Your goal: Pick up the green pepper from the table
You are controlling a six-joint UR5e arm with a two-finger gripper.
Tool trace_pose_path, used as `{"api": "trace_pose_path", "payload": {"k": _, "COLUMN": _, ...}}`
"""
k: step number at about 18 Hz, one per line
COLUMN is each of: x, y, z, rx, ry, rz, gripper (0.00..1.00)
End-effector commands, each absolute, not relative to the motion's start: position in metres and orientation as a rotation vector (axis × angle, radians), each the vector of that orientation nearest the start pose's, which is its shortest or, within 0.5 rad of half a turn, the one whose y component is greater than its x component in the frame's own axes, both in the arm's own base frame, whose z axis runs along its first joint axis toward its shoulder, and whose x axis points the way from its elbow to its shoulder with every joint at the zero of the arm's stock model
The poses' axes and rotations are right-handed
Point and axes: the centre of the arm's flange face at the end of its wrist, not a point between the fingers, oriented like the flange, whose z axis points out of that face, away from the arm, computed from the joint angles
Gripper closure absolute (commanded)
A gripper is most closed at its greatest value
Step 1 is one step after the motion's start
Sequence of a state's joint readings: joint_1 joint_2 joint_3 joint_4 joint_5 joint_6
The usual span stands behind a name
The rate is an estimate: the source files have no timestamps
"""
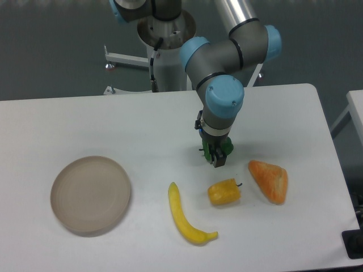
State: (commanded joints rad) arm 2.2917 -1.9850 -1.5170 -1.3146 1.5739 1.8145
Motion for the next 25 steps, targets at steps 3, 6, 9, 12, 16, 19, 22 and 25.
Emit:
{"api": "trace_pose_path", "payload": {"k": 3, "x": -0.329, "y": 0.549, "z": 0.309, "rx": -2.708, "ry": 1.626, "rz": -0.122, "gripper": 0.0}}
{"api": "trace_pose_path", "payload": {"k": 6, "x": -0.332, "y": 0.546, "z": 0.306, "rx": -2.705, "ry": 1.632, "rz": -0.132, "gripper": 0.0}}
{"api": "trace_pose_path", "payload": {"k": 9, "x": -0.338, "y": 0.541, "z": 0.302, "rx": -2.679, "ry": 1.662, "rz": -0.115, "gripper": 0.0}}
{"api": "trace_pose_path", "payload": {"k": 12, "x": -0.334, "y": 0.535, "z": 0.285, "rx": -2.666, "ry": 1.668, "rz": -0.068, "gripper": 0.0}}
{"api": "trace_pose_path", "payload": {"k": 16, "x": -0.33, "y": 0.535, "z": 0.28, "rx": -2.66, "ry": 1.656, "rz": -0.062, "gripper": 0.0}}
{"api": "trace_pose_path", "payload": {"k": 19, "x": -0.329, "y": 0.533, "z": 0.277, "rx": -2.659, "ry": 1.658, "rz": -0.075, "gripper": 0.0}}
{"api": "trace_pose_path", "payload": {"k": 22, "x": -0.325, "y": 0.532, "z": 0.27, "rx": -2.659, "ry": 1.66, "rz": -0.096, "gripper": 0.0}}
{"api": "trace_pose_path", "payload": {"k": 25, "x": -0.327, "y": 0.53, "z": 0.271, "rx": -2.661, "ry": 1.653, "rz": -0.094, "gripper": 0.0}}
